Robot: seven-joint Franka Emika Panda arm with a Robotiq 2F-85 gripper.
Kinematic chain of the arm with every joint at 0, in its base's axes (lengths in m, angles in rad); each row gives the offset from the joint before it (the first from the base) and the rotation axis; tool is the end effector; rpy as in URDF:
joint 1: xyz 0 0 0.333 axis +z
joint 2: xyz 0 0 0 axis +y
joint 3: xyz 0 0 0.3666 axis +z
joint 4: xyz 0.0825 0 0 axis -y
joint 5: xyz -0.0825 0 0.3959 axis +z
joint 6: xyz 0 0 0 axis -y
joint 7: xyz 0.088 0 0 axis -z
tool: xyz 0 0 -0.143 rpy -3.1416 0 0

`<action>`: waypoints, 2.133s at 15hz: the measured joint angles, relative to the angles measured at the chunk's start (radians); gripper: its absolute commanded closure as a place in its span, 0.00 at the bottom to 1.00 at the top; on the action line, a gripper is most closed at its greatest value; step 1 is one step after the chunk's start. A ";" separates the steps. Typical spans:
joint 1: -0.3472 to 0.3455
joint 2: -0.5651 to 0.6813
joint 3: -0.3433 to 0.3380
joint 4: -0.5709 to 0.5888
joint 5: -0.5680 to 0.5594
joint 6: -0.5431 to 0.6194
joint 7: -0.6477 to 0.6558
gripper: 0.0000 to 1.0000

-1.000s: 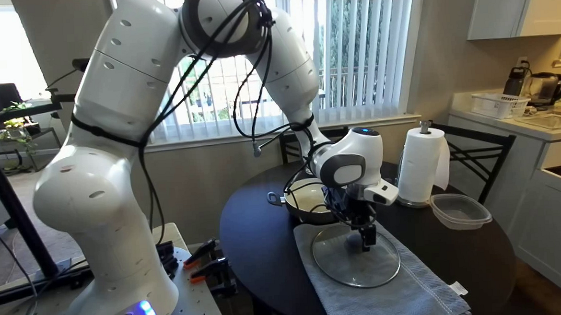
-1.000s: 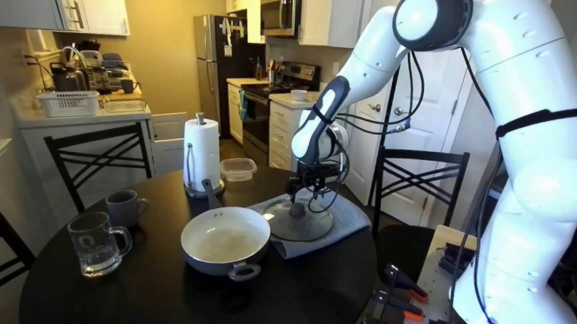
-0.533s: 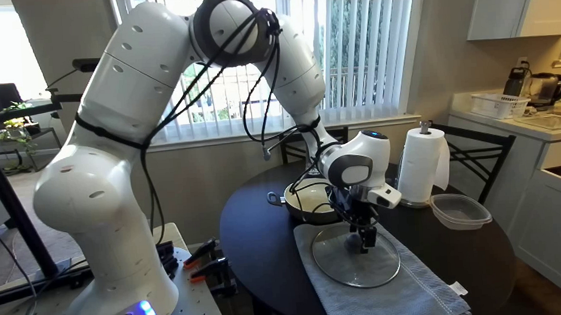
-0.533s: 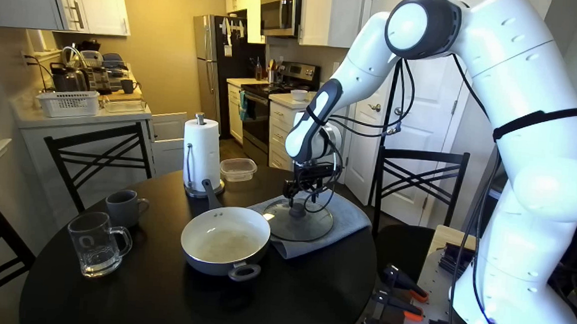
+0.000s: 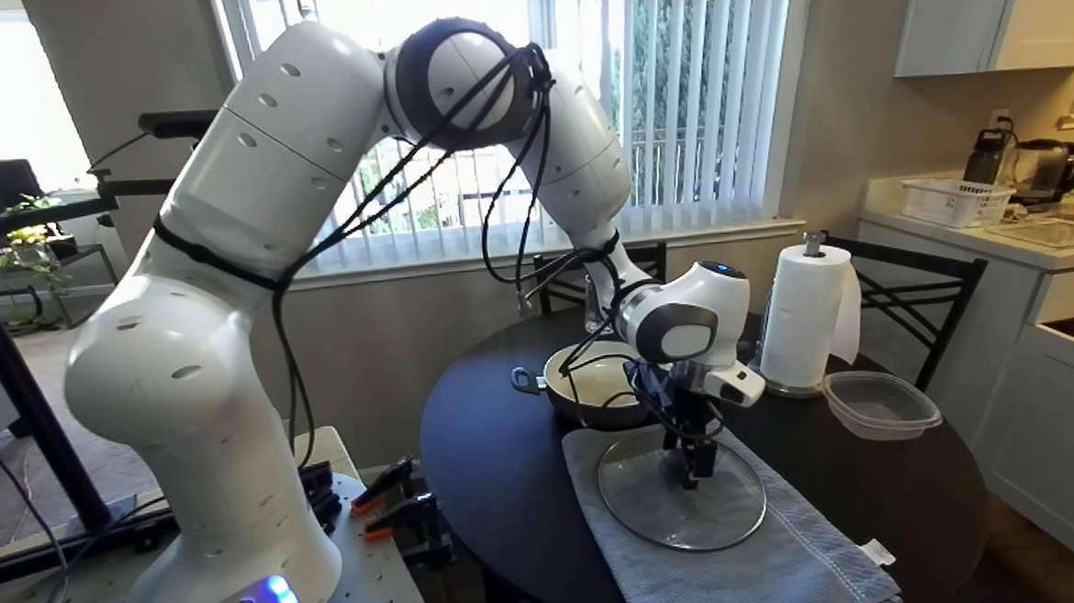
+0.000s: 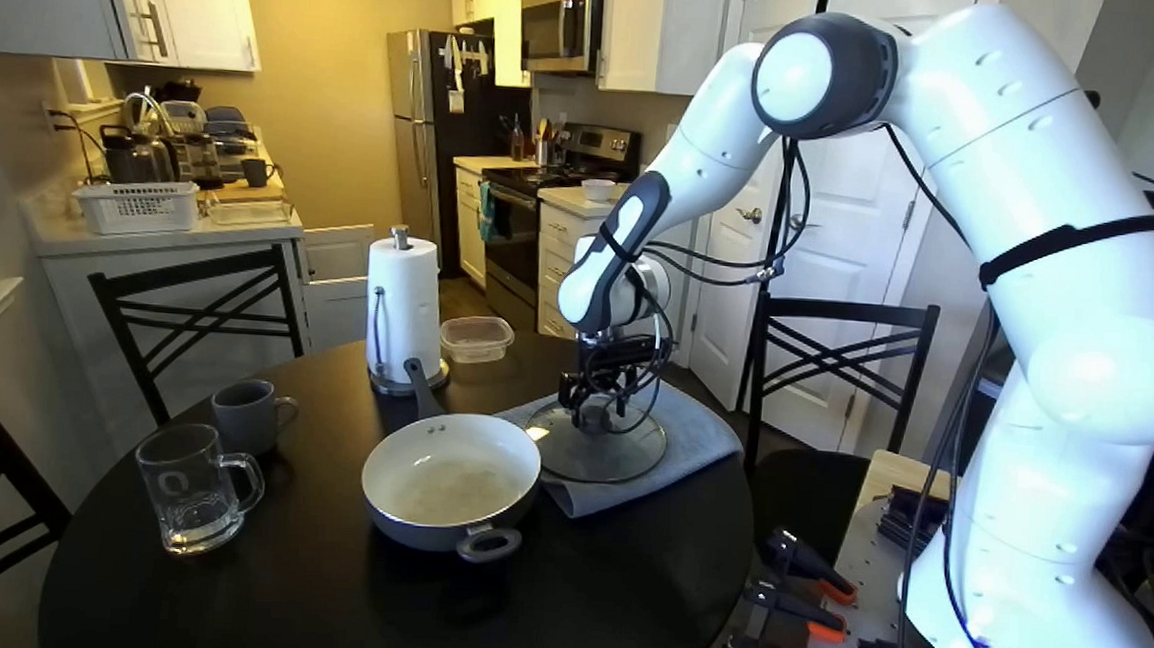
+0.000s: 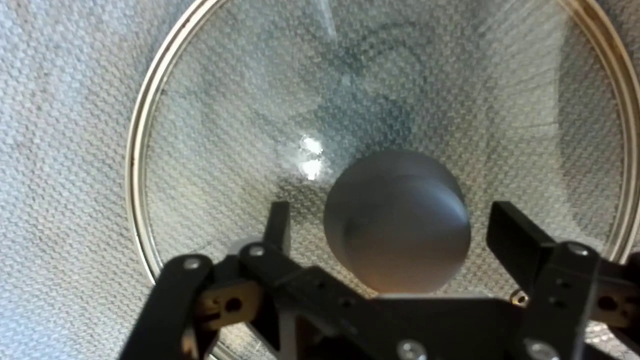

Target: Lift the lid from the towel and use it to cover the pan

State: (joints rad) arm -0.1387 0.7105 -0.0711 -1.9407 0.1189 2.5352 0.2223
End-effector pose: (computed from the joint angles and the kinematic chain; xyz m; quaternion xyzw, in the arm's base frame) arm 0.6185 -0.1308 0.0955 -0.9650 0.2563 0.0562 0.0071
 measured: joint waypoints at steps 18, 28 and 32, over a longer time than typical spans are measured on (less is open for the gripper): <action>0.010 0.012 -0.009 0.048 0.000 -0.059 0.000 0.00; 0.012 0.012 -0.015 0.061 0.000 -0.099 0.000 0.66; 0.017 0.012 -0.015 0.067 0.000 -0.108 0.002 0.68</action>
State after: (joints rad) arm -0.1212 0.7229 -0.0866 -1.8734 0.1188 2.4268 0.2243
